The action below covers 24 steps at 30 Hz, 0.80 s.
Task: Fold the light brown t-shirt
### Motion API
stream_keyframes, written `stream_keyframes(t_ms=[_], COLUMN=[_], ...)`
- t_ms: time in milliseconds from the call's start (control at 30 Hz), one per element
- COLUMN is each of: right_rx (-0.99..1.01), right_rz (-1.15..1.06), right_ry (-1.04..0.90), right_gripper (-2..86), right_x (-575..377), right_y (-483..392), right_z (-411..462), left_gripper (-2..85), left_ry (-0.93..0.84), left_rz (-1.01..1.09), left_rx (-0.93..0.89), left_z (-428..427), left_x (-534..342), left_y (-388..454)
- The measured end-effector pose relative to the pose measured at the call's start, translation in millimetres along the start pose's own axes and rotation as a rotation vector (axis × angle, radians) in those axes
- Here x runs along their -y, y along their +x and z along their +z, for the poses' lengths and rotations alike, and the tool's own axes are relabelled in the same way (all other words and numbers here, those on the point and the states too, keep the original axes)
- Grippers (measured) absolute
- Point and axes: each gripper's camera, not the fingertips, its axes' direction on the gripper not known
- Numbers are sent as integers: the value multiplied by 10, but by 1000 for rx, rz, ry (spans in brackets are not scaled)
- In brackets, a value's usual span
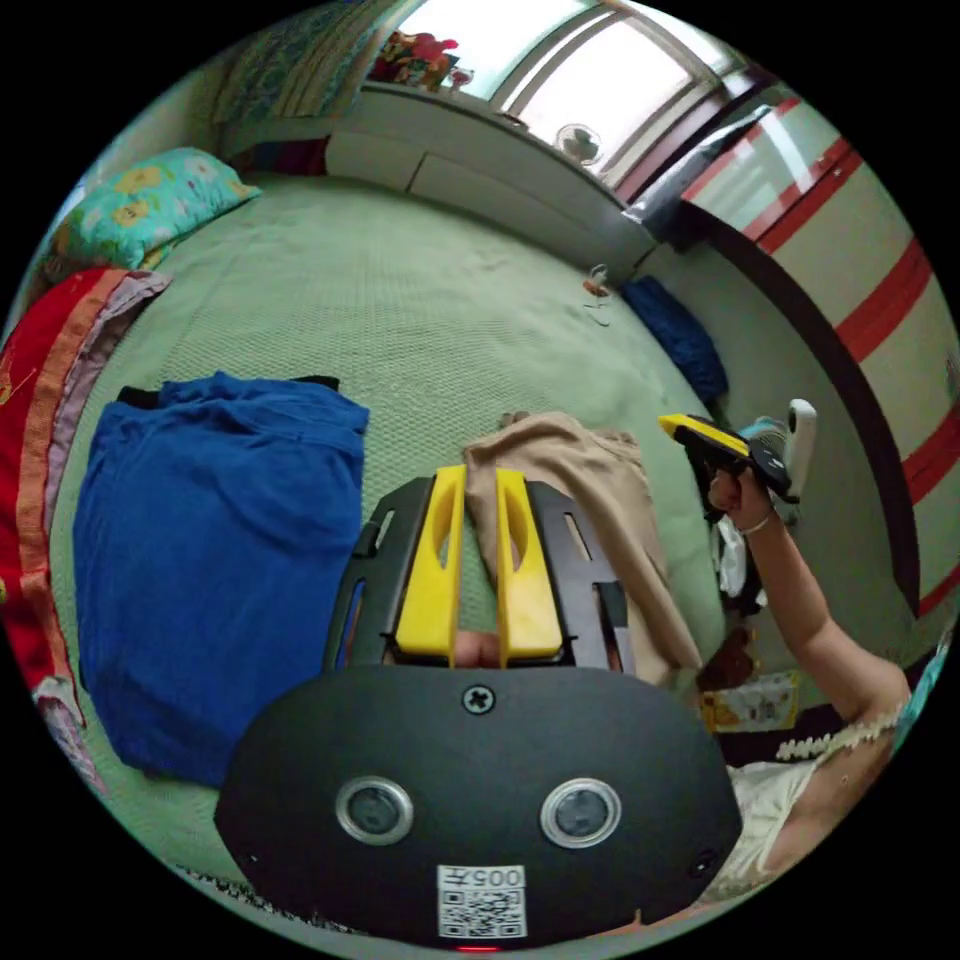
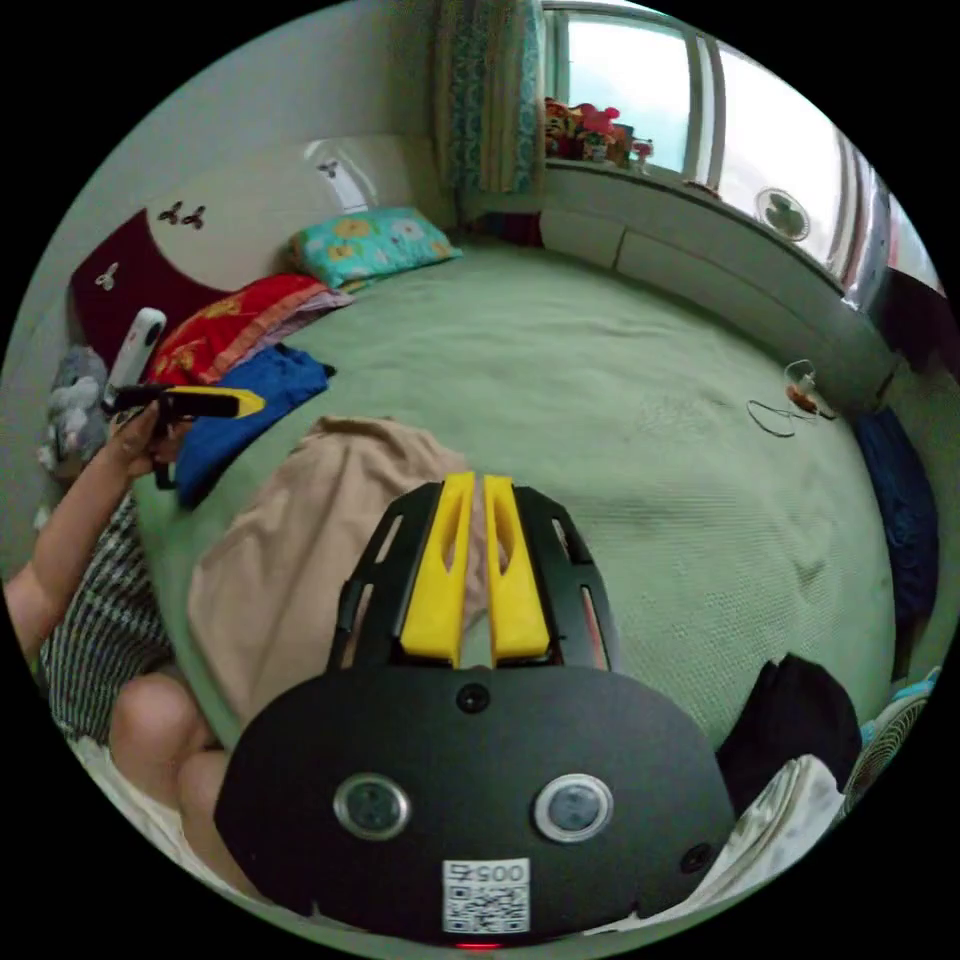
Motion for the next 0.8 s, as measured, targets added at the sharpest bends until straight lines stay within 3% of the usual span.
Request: stream_keyframes(t_ms=[133, 300, 567, 800], right_rx=[87, 136, -150, -239], right_rz=[-114, -75, 13, 110], right_ry=[-58, -53, -62, -37], right_gripper=[44, 61, 41, -14], right_x=[-800, -1653, -2080, -2176], right_y=[-642, -1271, -1954, -2089], right_z=[-461, -797, -802, -942], left_gripper=[96, 116, 98, 11], left_ry=[-69, -125, -149, -109], left_rz=[61, 24, -53, -82], left_rx=[-73, -48, 9, 56], left_z=[-97, 45, 198, 4], left_x=[-712, -1314, -1602, -1819], left_y=[557, 944, 1183, 1491])
